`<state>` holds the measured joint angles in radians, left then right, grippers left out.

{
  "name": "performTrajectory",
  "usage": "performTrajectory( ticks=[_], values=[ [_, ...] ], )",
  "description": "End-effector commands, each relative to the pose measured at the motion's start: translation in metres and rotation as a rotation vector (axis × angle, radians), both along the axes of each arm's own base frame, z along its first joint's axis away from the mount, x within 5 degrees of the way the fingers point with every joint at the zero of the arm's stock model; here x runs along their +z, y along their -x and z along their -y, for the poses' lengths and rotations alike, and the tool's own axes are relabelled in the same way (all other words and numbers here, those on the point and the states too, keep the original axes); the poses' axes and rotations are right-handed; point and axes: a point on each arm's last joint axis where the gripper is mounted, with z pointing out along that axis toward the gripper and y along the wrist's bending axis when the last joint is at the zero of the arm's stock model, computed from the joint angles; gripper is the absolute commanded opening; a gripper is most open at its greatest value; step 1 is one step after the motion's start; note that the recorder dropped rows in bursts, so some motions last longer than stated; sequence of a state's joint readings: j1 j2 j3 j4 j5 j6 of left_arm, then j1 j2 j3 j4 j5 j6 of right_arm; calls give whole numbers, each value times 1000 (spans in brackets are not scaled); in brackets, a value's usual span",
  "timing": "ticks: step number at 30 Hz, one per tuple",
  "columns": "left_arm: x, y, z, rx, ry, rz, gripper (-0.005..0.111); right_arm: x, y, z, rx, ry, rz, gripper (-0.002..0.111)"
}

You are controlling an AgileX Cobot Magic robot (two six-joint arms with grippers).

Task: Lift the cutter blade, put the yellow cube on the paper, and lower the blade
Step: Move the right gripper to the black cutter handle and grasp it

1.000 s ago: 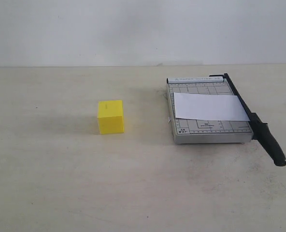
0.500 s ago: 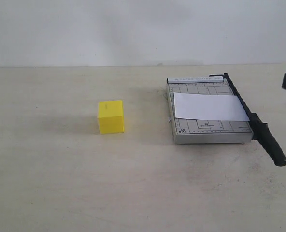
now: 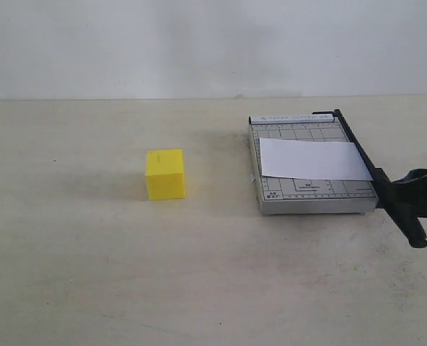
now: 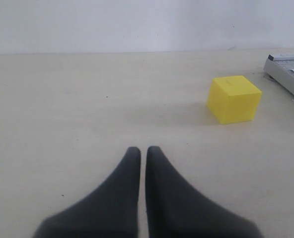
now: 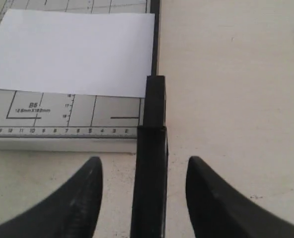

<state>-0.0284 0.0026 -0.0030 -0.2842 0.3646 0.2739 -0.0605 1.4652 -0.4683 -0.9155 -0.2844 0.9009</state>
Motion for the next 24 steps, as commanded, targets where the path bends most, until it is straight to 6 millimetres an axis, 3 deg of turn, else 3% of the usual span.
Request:
performTrajectory(
  ticks=[1,4,7,9,10,12,18,24],
  values=[
    [0,0,0,-6,4,4,4,-18,-4,-8,131,-1,-13,60],
    [0,0,0,-6,4,4,4,-35,-4,-3,71,9,-107,61],
    [0,0,0,-6,4,4,4,-36,-4,-4,62,-7,-112,59],
    [0,0,0,-6,4,4,4,-36,-4,-3,34,-31,-122,42],
    [0,0,0,-6,4,4,4,-37,-4,-2,11,-35,-139,22],
    [0,0,0,-6,4,4,4,-37,-3,-2,2,-36,-144,0],
    [0,0,0,-6,4,4,4,-29,-3,-2,-23,-60,-116,0],
    [0,0,0,-6,4,4,4,14,3,-2,-19,-53,57,0]
  ],
)
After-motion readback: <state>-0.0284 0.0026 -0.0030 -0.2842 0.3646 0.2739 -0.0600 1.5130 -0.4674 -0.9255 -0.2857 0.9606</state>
